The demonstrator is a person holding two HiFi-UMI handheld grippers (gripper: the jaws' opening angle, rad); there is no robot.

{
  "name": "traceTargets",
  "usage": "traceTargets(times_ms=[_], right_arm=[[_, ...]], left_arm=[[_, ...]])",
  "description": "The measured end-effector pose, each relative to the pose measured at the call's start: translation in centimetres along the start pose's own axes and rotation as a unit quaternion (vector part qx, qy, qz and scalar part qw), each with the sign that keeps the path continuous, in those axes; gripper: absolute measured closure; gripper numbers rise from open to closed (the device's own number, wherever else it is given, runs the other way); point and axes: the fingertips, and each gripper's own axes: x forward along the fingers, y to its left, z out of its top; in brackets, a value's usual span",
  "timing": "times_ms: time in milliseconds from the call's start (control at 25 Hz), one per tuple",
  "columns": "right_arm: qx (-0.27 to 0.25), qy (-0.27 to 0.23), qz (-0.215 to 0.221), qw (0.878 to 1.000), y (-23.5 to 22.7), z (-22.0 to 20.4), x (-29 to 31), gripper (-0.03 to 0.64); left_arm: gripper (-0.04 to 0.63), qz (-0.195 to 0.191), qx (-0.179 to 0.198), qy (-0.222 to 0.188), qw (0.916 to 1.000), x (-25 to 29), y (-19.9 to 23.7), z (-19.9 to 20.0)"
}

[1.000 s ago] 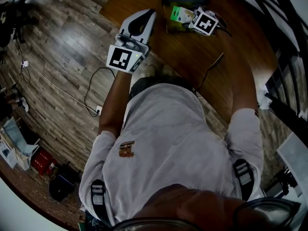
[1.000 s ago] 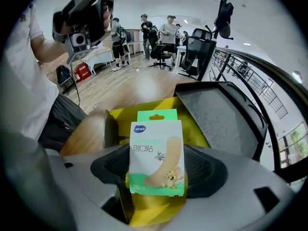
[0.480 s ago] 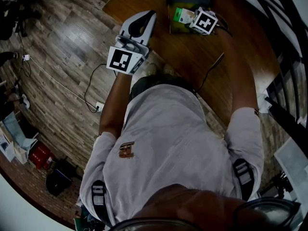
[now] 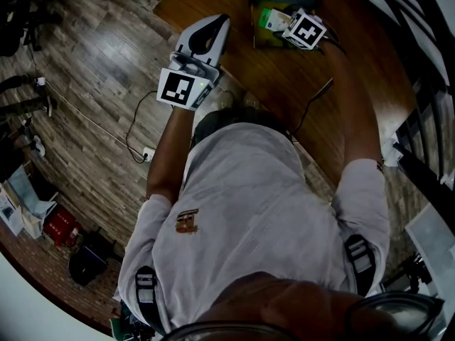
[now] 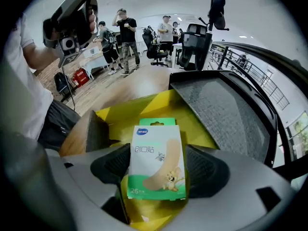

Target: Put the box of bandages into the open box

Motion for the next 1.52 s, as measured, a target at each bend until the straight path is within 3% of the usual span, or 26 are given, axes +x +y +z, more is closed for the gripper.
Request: traceTargets(times_ms=[360,600,880,1160,1280,1520], right_arm=[[0.010,-0.040,-0.031,0.999,0.0,0.9,-2.6,0.285],[0.039,-0.154,-0.059,0.986,0.8,4.2,-8.5,0.286],[0.055,-0.288,-0.101,0.951,3.1,7.7,-14.9,0.287],[0.069,-0.408,-0.123,0.902,6.5,10.4,-20.6,0.297],[0.084,-0.447,-0.140,0.880,7.5,11.0,-22.2,0.406],[0.097,-0.495,-0.175,0.845,9.7,10.8,-24.7,0.507]], left_arm=[[0.575,-0.017,-0.005,-0.001,0.9998,0.2,-0.9,-0.3],[0.575,-0.031,-0.007,-0.005,0.9995,0.7,-1.8,0.0],[0.575,-0.046,-0.006,-0.008,0.9989,0.9,-2.9,0.2],[0.575,-0.061,0.000,-0.017,0.9980,0.4,-4.7,1.6],[0.575,-0.066,0.002,-0.021,0.9976,0.0,-5.2,2.2],[0.575,-0.079,0.007,-0.028,0.9964,-0.3,-6.7,3.5]])
